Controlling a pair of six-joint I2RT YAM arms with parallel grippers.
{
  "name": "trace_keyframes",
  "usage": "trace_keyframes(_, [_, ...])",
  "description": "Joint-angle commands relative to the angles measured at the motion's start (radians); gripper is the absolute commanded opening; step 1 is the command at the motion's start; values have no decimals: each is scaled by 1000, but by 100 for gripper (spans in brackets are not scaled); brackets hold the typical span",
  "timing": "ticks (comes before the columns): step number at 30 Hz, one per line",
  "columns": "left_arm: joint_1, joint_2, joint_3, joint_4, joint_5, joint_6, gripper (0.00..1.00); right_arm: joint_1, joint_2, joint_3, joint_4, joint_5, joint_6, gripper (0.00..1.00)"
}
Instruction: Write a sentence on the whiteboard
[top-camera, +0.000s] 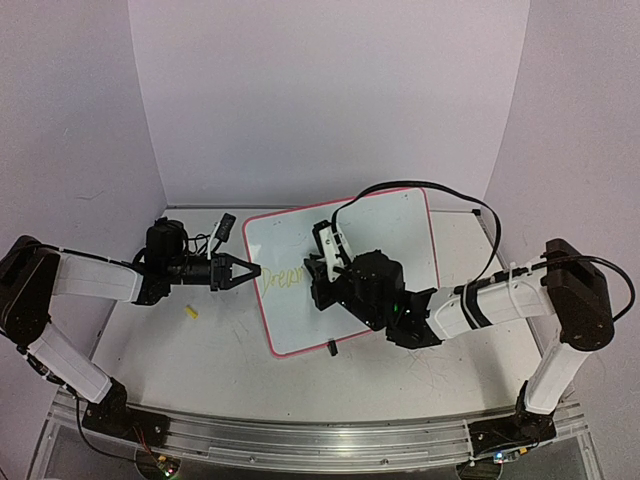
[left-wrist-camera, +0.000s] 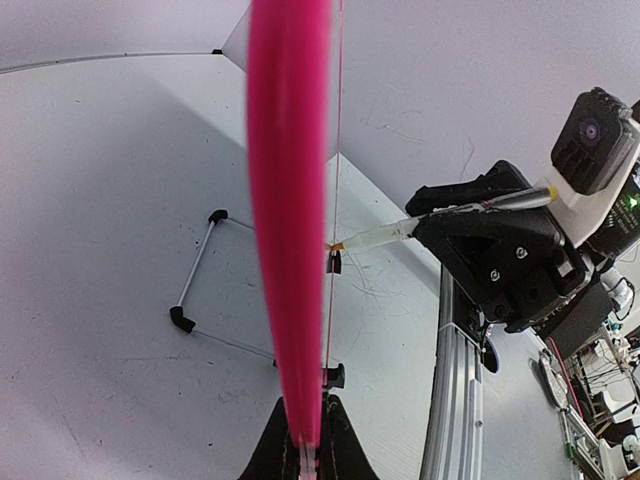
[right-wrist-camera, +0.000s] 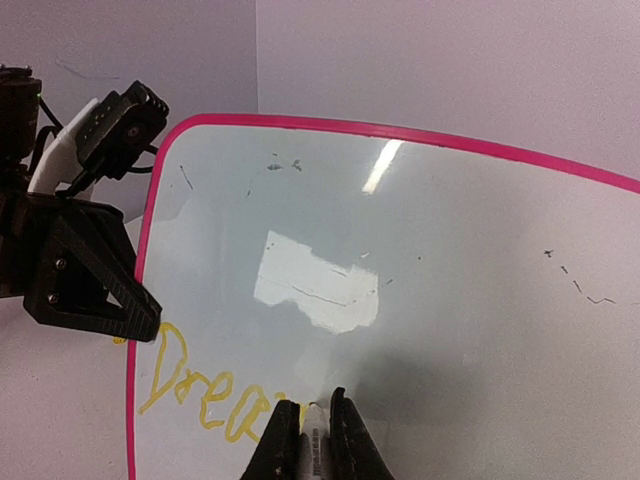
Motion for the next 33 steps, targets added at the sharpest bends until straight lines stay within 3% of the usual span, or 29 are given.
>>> trace_keyframes(1, [-24,2,37,-24,-7,67,0,-9,-27,-25,-11,33,28,0])
trace_keyframes(25, [-24,-3,33,-28,-8,70,0,0,-28,-51,-38,8,66,0])
trace_keyframes(33, [-24,-1,33,-30,-9,72,0,-14,-135,-61,-1,-24,69,0])
